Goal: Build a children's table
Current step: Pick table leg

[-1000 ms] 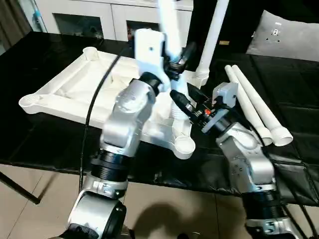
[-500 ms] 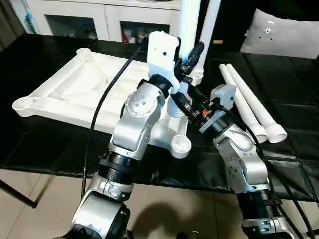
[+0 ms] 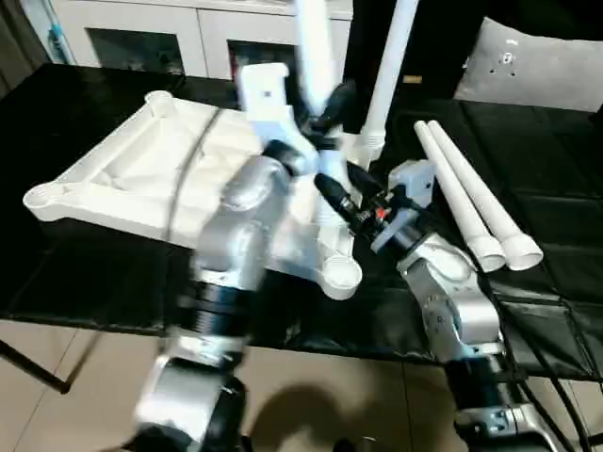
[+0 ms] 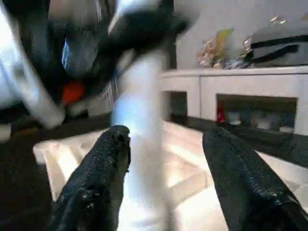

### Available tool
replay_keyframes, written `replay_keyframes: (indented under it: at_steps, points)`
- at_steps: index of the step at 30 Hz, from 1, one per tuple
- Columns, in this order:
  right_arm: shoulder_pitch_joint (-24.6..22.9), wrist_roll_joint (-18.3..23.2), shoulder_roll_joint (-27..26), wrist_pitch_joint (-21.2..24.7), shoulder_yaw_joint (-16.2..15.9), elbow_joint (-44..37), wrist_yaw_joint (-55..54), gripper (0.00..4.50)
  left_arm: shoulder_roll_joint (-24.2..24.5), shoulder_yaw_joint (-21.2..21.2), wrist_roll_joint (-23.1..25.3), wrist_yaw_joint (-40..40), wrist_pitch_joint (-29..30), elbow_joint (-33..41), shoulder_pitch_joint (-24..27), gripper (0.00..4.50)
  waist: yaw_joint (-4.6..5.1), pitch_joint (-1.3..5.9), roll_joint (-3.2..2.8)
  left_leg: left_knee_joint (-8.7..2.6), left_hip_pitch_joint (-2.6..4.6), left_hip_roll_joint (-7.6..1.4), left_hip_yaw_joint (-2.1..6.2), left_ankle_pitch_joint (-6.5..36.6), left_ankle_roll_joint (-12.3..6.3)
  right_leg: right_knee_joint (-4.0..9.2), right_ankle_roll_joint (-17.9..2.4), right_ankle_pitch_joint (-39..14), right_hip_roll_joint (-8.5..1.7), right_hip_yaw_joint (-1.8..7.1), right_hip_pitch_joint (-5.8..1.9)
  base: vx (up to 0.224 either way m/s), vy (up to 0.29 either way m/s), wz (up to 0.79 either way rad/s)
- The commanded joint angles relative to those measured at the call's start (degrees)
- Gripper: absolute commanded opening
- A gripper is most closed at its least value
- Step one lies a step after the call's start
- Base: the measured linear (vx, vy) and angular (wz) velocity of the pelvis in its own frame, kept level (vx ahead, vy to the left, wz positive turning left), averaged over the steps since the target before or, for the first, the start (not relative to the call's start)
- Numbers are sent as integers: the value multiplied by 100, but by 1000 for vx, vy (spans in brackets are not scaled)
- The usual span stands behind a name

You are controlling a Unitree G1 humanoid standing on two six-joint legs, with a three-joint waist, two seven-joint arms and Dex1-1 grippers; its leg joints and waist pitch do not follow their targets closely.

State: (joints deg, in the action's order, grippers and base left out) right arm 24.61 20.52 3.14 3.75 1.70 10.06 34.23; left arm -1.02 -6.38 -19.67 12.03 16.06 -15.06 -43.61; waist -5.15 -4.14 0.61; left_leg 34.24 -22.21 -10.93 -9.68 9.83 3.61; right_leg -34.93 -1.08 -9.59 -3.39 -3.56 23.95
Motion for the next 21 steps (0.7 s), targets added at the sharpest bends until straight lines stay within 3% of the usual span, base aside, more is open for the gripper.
replay_keyframes:
  at_steps: [1,3,6,7,8,10,11,15,18,19,20,21]
  points:
    - [70,337,13,233,133,-175,125,296,82,-1,-86,173,144,18,-182,186,-27,481,5,-369,92,-194,52,875,-314,383,-1057,-847,-421,249,-377,0,0,0]
    - [62,464,30,332,179,-258,186,326,131,7,-114,253,198,3,-196,186,-42,483,-8,-363,110,-199,43,869,-306,379,-1107,-810,-421,250,-360,0,0,0]
    - [126,924,129,663,526,-401,162,337,295,-24,-272,483,367,-86,-262,186,-81,481,-12,-365,114,-195,37,847,-295,375,-1119,-803,-423,256,-357,0,0,0]
    - [239,962,181,668,782,-286,-202,346,372,-42,-373,644,471,-99,-300,185,-108,480,-6,-368,114,-193,36,847,-244,367,-1098,-844,-432,258,-356,0,0,0]
    - [239,962,181,668,782,-286,-202,370,372,-42,-373,644,471,-99,-300,185,-123,484,-12,-369,122,-193,36,838,-213,367,-1092,-880,-440,258,-352,0,0,0]
    - [287,1074,312,831,873,-290,-165,375,426,-48,-461,820,579,-77,-332,185,-130,472,6,-370,119,-180,26,871,-157,381,-1053,-980,-433,255,-360,0,0,0]
    - [333,1273,559,1393,920,-369,-73,376,528,-23,-593,1100,773,2,-364,185,-131,467,32,-367,109,-175,20,857,-155,381,-1023,-994,-432,259,-367,0,0,0]
    - [372,1354,850,1769,857,-454,160,422,603,-72,-997,1494,1184,169,-389,185,-145,477,38,-342,90,-152,10,656,-216,351,-1073,-861,-429,256,-388,0,0,0]
    - [381,1660,1055,2110,867,-528,468,434,661,-146,-1430,1829,1526,333,-409,185,-148,476,54,-330,87,-146,4,609,-275,342,-1143,-812,-428,249,-396,0,0,0]
    - [361,1985,1249,2501,861,-635,753,447,704,-234,-1881,2132,1886,495,-416,185,-151,466,60,-325,78,-148,5,619,-316,349,-1179,-852,-425,244,-401,0,0,0]
    - [352,2073,1308,2634,849,-671,832,447,718,-258,-2016,2222,1997,547,-415,185,-157,471,63,-321,82,-142,2,603,-332,345,-1198,-856,-430,243,-414,0,0,0]
    - [331,2137,1403,2747,799,-734,967,450,739,-273,-2175,2354,2103,623,-411,185,-160,454,62,-328,76,-157,4,620,-339,361,-1178,-938,-424,243,-384,0,0,0]
